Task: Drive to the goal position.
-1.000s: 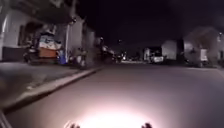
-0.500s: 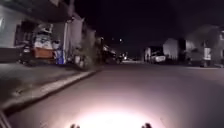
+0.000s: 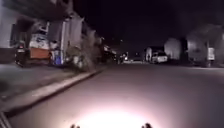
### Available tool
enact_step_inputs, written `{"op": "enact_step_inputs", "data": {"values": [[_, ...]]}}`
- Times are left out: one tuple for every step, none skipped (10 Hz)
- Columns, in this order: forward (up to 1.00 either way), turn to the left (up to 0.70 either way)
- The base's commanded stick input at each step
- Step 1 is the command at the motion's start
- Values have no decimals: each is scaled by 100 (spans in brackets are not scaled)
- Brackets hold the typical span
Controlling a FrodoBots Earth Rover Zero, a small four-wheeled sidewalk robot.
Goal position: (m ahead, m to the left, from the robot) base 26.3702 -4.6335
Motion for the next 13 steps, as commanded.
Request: {"op": "enact_step_inputs", "data": {"values": [[70, 0], [70, 0], [70, -17], [70, -35], [70, -35], [70, -3], [70, 0], [70, 0], [70, 0], [70, 0], [70, 0], [70, 0], [70, 0]]}}
